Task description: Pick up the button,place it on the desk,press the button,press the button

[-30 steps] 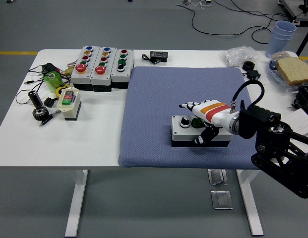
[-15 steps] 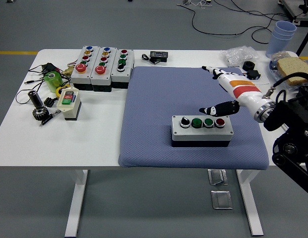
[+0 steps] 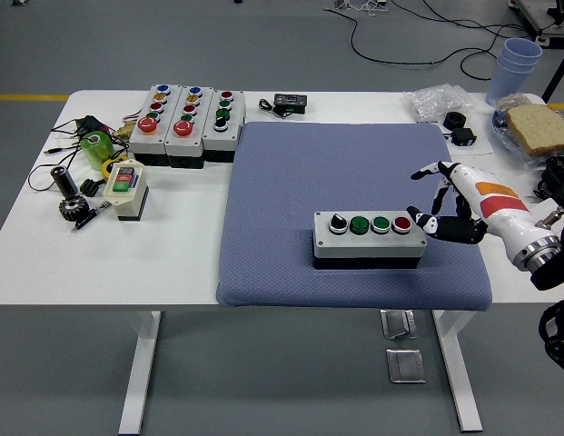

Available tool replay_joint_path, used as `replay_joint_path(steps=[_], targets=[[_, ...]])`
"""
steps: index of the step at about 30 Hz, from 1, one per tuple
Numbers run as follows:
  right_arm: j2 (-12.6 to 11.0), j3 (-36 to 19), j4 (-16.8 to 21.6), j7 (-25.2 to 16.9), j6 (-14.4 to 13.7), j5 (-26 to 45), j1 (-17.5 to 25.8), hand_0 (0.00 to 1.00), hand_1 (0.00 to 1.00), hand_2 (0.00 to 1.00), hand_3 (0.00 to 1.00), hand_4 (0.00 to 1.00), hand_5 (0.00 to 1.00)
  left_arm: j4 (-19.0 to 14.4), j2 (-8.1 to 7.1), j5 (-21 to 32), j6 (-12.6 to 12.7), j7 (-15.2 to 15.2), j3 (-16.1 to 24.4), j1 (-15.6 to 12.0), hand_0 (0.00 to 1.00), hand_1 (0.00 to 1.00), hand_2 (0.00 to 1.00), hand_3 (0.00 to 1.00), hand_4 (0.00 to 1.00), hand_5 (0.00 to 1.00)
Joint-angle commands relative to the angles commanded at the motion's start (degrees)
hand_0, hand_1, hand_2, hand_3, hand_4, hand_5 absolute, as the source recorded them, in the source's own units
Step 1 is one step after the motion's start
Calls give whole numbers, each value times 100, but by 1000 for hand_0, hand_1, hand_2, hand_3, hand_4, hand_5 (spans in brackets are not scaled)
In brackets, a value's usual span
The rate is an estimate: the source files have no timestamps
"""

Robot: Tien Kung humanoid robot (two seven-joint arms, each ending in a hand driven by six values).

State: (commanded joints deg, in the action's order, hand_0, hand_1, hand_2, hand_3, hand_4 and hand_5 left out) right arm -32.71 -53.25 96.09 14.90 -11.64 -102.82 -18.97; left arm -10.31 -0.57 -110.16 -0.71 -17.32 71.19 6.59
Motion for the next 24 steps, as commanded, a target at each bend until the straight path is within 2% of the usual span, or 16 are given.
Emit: replay_joint_path(steps=[3,9,24], targets=[[-18,0,43,83,239,-76,55,76,2,189,672,662,287,0,-3,37,9,3,-5,13,644,606,601,563,312,855],[16,75,12,201,451,-173,20,75,2,188,668,662,297,0,-9,82,13,7,-21,45,644,605,601,562,312,854],[109,321,-211,294,664,-299,-274,82,2,192,681,661,323,0,-15,119,12,8,-19,126,645,606,601,564,314,857]])
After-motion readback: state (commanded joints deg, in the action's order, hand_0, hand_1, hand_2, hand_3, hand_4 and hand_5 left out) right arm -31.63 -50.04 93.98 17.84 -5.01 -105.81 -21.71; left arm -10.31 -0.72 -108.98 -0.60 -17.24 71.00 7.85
